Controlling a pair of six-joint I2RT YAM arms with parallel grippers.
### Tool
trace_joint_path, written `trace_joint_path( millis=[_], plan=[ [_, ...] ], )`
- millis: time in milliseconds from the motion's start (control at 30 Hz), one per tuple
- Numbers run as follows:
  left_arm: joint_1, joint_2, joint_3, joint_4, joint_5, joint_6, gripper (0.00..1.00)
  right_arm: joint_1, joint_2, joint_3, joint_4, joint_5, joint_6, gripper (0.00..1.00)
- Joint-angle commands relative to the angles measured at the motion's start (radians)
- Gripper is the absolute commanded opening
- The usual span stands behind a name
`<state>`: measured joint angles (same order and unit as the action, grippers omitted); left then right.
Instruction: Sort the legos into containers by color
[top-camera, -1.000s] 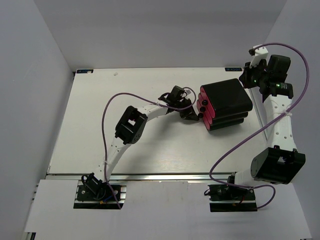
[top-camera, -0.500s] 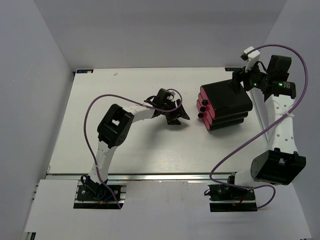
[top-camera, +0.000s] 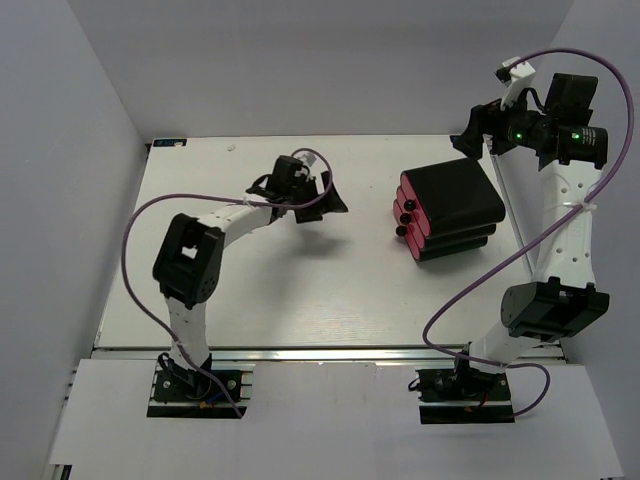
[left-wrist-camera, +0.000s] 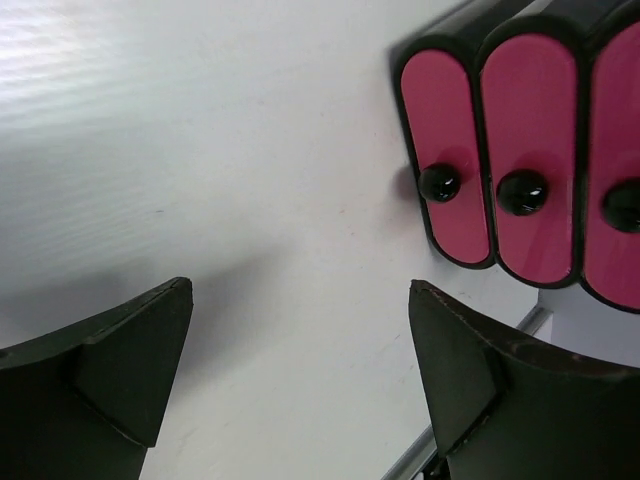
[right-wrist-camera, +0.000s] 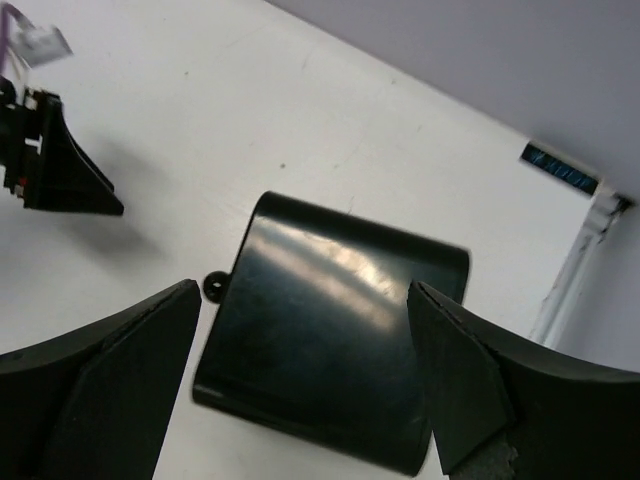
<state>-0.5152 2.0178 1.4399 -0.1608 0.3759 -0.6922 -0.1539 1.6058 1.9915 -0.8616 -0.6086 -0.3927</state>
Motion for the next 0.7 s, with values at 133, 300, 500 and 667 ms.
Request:
trace_joint_path(
  millis=[133, 300, 500, 667],
  plan=[
    [0.081, -0.329, -0.128, 0.049, 0.001, 0.118, 0.98, 0.019, -0.032, 0.038, -0.079, 0.004, 0.213, 0.89],
    [0.11, -0.477, -0.196, 0.066, 0.014, 0.114, 0.98, 0.025, -0.075, 0.009, -0.036, 0.096, 0.287, 0.89],
    [0.119, -0.629, -0.228, 0.029, -0.012, 0.094, 0.98, 0.016, -0.122, 0.004, -0.005, 0.126, 0.362, 0.89],
    [0.119, -0.737, -0.269, 0.003, -0.095, 0.082, 0.98, 0.017, -0.228, -0.161, 0.113, 0.105, 0.292, 0.89]
  ],
)
